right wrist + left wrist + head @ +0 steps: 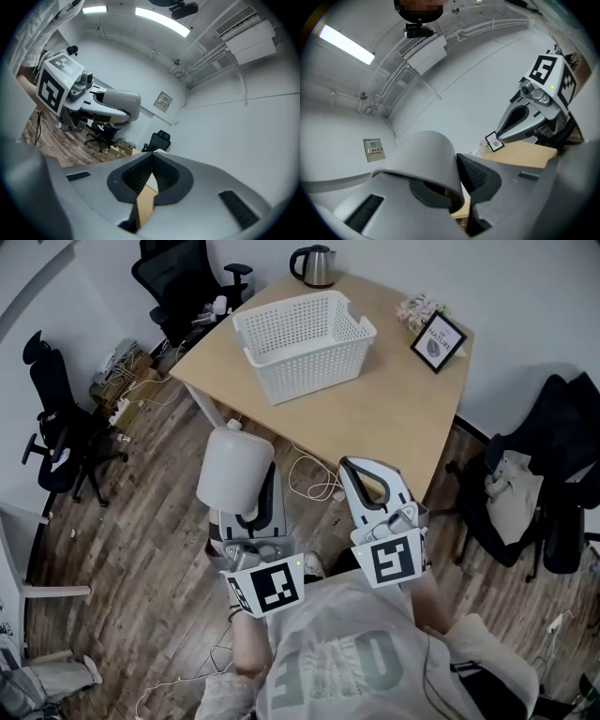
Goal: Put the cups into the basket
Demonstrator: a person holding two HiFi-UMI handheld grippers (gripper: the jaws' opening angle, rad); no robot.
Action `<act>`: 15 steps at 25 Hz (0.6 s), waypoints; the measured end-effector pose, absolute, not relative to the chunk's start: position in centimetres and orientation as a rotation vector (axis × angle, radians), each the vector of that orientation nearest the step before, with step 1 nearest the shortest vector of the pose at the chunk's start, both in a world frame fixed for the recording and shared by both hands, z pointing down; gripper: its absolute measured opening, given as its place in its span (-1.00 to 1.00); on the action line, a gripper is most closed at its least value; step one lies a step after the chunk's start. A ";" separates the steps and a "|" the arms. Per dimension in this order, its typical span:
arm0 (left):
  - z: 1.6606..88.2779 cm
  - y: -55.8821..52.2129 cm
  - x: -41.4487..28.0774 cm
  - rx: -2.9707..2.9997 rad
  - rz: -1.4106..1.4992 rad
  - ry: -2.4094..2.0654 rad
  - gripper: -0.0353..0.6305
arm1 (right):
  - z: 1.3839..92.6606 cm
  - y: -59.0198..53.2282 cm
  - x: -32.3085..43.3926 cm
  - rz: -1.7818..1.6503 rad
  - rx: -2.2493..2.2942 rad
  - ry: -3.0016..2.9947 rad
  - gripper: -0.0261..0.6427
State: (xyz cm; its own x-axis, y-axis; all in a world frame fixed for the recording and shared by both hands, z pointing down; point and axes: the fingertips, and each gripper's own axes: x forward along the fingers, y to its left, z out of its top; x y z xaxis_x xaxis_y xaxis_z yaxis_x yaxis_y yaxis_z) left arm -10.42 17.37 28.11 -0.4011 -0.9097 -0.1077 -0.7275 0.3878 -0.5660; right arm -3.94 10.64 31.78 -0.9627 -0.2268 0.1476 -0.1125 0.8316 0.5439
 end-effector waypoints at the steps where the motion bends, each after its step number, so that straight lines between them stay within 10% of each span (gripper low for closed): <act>1: 28.0 17.1 -10.9 -1.420 -0.612 2.246 -0.74 | 31.8 10.6 -4.5 -0.807 0.265 -2.806 -0.93; 15: 28.5 11.2 -17.1 -1.538 -0.591 2.273 -0.74 | 30.9 4.1 -10.5 -0.741 0.375 -2.889 -0.93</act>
